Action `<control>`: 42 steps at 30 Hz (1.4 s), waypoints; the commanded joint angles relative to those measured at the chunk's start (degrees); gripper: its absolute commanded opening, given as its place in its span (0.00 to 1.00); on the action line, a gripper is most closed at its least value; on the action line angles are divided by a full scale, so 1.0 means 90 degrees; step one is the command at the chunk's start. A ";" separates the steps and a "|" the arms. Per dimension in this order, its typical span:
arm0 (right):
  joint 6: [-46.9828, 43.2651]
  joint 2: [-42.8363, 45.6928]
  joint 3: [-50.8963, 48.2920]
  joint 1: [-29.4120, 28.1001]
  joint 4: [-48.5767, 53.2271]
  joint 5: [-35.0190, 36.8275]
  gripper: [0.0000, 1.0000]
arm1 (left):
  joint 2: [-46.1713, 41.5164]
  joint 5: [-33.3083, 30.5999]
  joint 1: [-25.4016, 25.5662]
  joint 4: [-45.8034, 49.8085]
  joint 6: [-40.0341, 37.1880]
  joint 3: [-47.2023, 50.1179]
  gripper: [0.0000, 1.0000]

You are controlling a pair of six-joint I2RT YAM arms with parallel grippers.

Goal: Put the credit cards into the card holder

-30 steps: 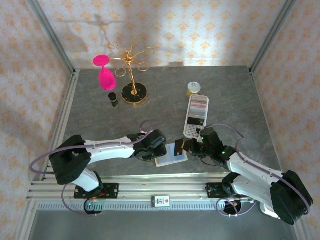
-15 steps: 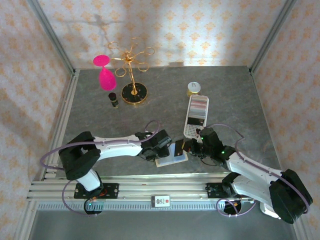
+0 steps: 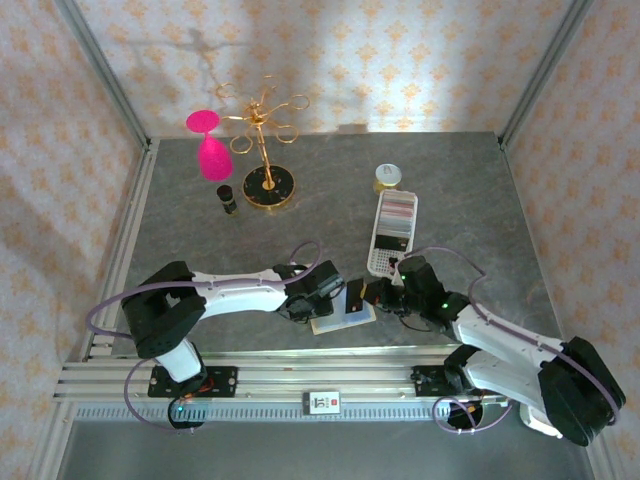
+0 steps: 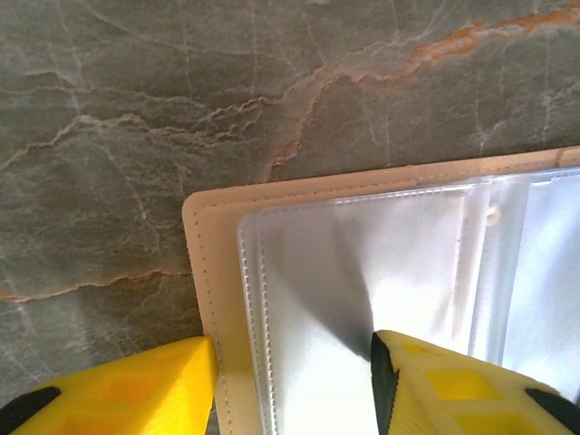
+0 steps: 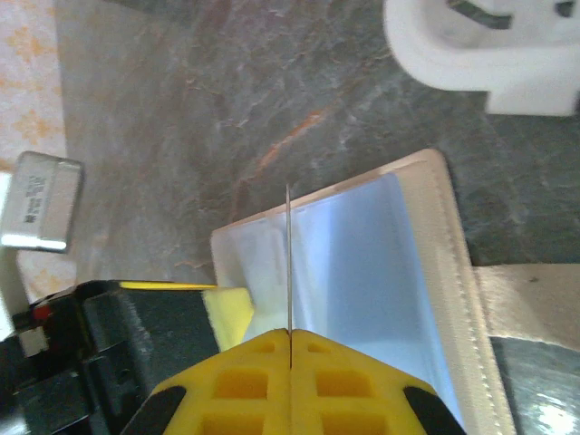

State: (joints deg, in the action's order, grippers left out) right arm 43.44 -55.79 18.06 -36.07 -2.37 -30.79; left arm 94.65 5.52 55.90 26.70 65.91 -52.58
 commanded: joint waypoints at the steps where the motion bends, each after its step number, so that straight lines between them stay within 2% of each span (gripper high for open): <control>1: -0.0068 0.0178 -0.0218 -0.0064 -0.0501 -0.0173 0.00 | 0.0108 -0.0138 0.0040 0.0309 -0.0104 0.0137 0.45; 4: 0.0052 0.0175 -0.0453 -0.0083 -0.0947 -0.0376 0.00 | 0.0073 -0.0050 0.0044 0.0193 -0.0122 0.0240 0.36; 8: 0.0055 0.0116 -0.0589 -0.0103 -0.1190 -0.0432 0.00 | 0.0035 -0.0044 0.0039 0.0169 -0.0134 0.0295 0.29; 16: 0.0021 -0.0214 -0.0752 -0.0113 -0.1922 -0.0557 0.00 | -0.0089 -0.0042 0.0046 0.0114 -0.0136 0.0425 0.26; 27: 0.0056 -0.0604 -0.0796 -0.0113 -0.2220 -0.0406 0.00 | -0.0186 -0.0037 0.0046 -0.0007 -0.0081 0.0579 0.22; 29: 0.0083 -0.0723 -0.0791 -0.0113 -0.2313 -0.0445 0.00 | -0.0189 -0.0025 0.0041 -0.0022 -0.0092 0.0590 0.15; 42: 0.0245 -0.1075 -0.0871 -0.0147 -0.2693 -0.0570 0.00 | -0.0176 0.0007 0.0048 -0.0072 -0.0059 0.0609 0.19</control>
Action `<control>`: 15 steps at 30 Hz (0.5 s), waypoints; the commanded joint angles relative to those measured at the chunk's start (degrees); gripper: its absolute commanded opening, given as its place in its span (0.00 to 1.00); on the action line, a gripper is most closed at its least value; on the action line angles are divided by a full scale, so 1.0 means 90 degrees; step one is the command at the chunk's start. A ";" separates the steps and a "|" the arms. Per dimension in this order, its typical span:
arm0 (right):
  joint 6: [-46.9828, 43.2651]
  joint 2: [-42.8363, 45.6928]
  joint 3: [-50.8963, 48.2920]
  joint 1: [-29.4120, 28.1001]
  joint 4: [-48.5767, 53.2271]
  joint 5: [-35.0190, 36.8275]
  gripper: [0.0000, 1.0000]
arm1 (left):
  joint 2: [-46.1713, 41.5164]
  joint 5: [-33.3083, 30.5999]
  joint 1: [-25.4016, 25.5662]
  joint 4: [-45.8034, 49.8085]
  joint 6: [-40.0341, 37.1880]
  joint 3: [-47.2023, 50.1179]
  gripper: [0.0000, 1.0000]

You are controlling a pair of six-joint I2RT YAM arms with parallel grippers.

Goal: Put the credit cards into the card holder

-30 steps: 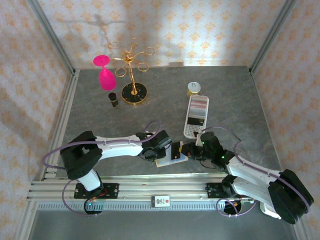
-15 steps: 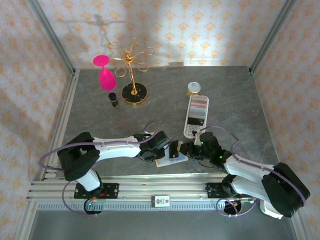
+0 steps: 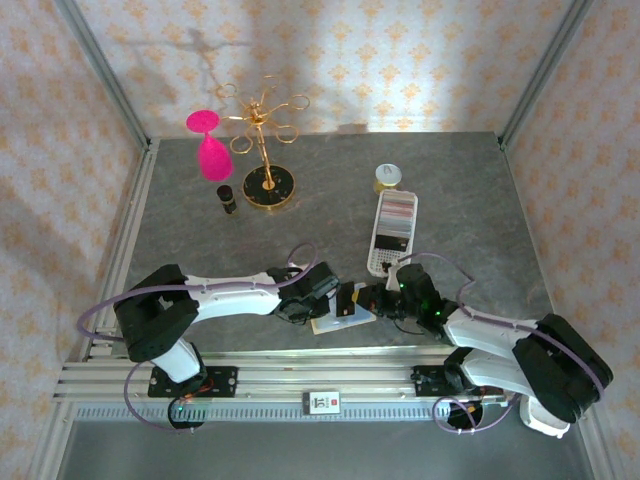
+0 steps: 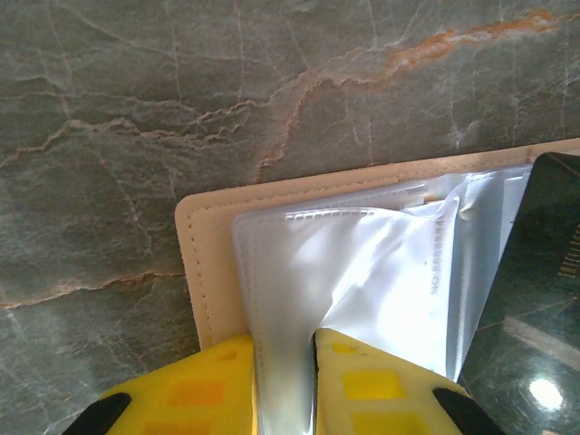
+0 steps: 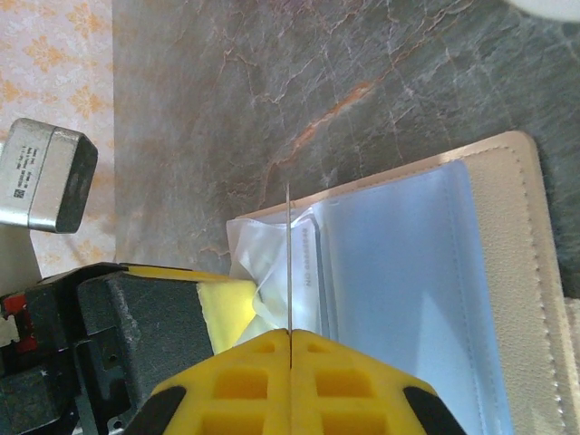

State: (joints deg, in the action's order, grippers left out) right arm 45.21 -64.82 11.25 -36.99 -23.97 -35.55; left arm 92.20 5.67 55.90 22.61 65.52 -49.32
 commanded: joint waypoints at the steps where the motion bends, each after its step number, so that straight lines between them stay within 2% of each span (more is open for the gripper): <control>1: 0.0054 -0.0128 -0.0117 -0.0055 -0.0314 -0.0049 0.00 | 0.0096 -0.0005 0.0044 0.0372 -0.0015 0.0239 0.19; 8: 0.0006 -0.0664 -0.0103 -0.0215 -0.0395 -0.0145 0.00 | 0.0092 0.0024 0.0046 0.0292 0.0003 0.0266 0.19; 15: 0.0148 -0.0632 -0.0204 -0.0418 -0.0326 -0.0035 0.00 | 0.0019 0.0034 0.0047 0.0120 0.0081 0.0392 0.27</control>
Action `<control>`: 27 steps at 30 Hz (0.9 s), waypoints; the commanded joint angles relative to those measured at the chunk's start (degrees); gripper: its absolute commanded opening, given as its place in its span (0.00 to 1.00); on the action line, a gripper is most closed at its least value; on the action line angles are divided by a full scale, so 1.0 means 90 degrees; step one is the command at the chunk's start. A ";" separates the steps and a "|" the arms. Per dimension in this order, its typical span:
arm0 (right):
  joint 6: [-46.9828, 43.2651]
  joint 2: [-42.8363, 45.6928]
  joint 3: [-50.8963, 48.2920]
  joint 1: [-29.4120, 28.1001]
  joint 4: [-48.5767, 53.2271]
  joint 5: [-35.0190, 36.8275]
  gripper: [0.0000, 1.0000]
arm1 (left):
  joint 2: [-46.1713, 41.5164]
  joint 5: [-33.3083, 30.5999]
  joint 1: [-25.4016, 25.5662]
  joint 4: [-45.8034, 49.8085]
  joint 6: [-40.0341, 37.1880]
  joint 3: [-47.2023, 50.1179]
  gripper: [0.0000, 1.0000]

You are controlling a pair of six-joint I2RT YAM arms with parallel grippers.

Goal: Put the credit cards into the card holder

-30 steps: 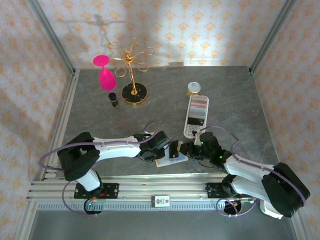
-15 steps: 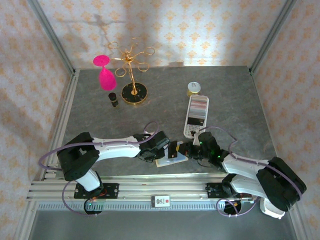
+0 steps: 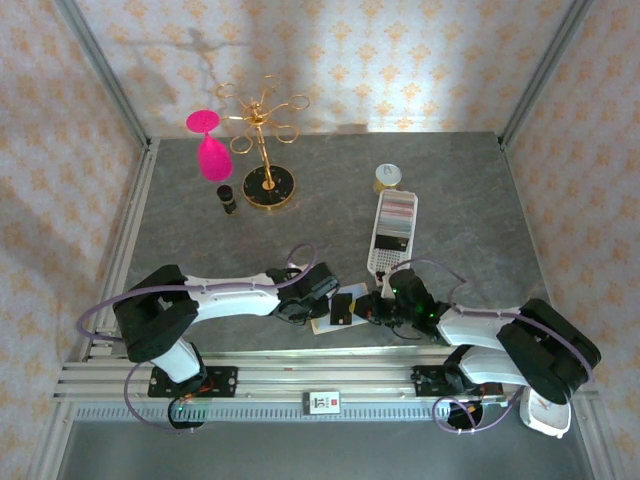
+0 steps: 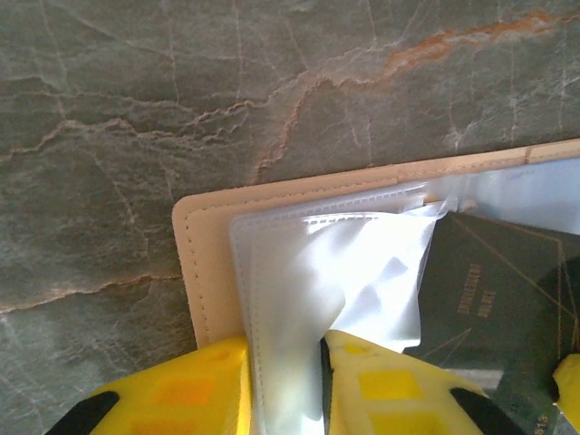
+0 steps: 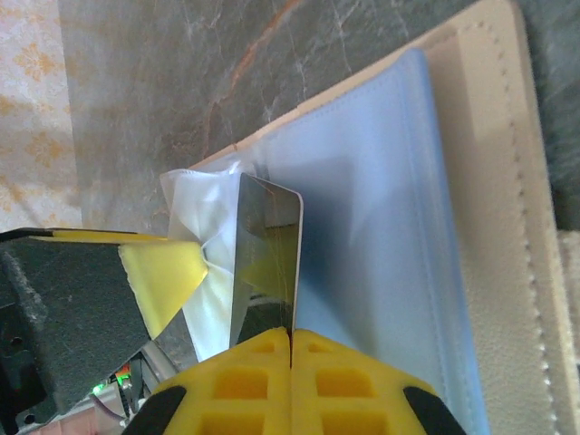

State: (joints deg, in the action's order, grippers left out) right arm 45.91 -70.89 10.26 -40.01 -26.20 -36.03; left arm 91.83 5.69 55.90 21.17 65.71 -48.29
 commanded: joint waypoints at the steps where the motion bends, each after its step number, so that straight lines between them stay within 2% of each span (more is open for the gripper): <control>1: 0.0065 0.0028 -0.0090 -0.0093 -0.0085 0.0027 0.00 | 0.0031 0.0029 0.0049 0.0249 0.0081 0.0301 0.29; 3: 0.0047 -0.0068 -0.0036 -0.0097 -0.0089 -0.0012 0.00 | -0.0043 0.0050 0.0041 0.0118 0.0112 0.0384 0.33; 6: 0.0014 -0.0178 0.0030 -0.0105 -0.0088 -0.0054 0.00 | -0.0168 0.0080 0.0018 -0.0058 0.0188 0.0521 0.33; 11: -0.0513 0.0097 0.0401 -0.0105 0.0990 0.0489 0.00 | -0.0224 0.0104 -0.0001 -0.0183 0.0229 0.0662 0.29; 15: -0.0378 0.0319 0.0456 -0.0105 0.0983 0.0705 0.00 | -0.0166 0.0110 0.0000 -0.0145 0.0203 0.0679 0.24; 19: -0.0230 0.0706 0.0481 -0.0105 0.0853 0.0859 0.00 | -0.0224 0.0090 -0.0001 -0.0174 0.0171 0.0763 0.23; 27: -0.0179 0.0798 0.0471 -0.0087 0.0579 0.1195 0.00 | -0.0282 0.0128 -0.0001 -0.0223 0.0167 0.0855 0.21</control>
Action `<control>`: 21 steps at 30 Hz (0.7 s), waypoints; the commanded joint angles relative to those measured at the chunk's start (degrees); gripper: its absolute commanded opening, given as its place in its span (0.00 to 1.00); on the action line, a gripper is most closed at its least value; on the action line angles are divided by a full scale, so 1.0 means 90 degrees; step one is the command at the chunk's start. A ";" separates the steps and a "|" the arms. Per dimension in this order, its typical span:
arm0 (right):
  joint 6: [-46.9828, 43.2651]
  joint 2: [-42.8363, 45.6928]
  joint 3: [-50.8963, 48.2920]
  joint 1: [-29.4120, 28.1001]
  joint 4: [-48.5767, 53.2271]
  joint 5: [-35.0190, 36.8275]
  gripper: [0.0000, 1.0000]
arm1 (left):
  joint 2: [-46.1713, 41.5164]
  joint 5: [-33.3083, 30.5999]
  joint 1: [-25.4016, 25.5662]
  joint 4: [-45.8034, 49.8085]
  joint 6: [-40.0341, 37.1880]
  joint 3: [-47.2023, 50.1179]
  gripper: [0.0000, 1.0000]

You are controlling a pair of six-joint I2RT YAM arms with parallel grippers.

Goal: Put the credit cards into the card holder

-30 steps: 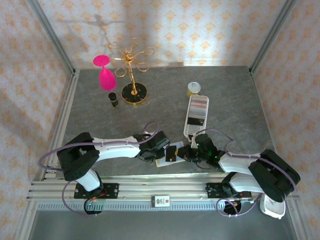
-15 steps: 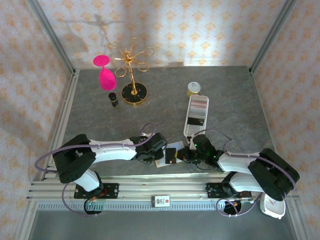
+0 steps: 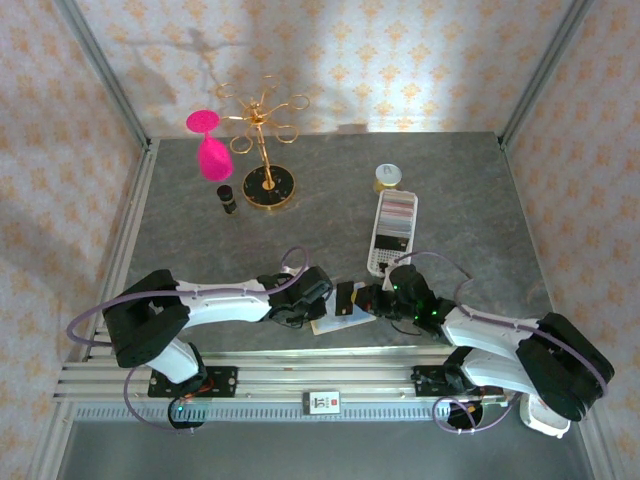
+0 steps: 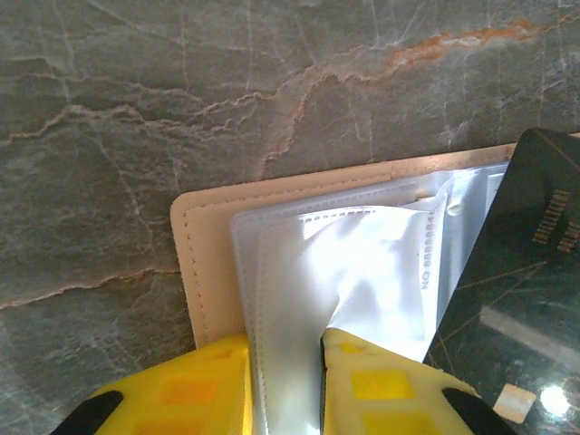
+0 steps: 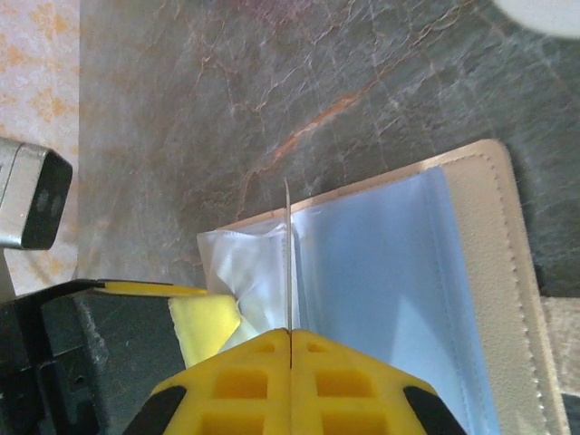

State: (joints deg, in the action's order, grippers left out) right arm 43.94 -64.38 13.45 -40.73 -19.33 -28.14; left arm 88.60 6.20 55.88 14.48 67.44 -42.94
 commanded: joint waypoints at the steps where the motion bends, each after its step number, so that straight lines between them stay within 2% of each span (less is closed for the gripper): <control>1: 0.0039 0.0052 0.0108 0.0003 -0.0223 0.0337 0.00 | 0.0081 0.0073 0.0008 0.0520 -0.0032 0.0268 0.21; 11: 0.0153 -0.0561 0.0019 0.0053 -0.0911 -0.0062 0.00 | 0.0058 0.0103 0.0002 0.0481 -0.0052 0.0301 0.21; 21: -0.0020 -0.0697 -0.0118 0.0053 -0.0879 -0.0304 0.00 | 0.0033 0.0103 -0.0007 0.0466 -0.0044 0.0327 0.21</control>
State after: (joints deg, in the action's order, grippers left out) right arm 44.93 -70.67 13.43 -40.66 -25.91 -29.43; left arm 88.25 6.61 55.88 13.74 67.44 -42.33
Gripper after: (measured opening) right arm 0.048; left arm 0.206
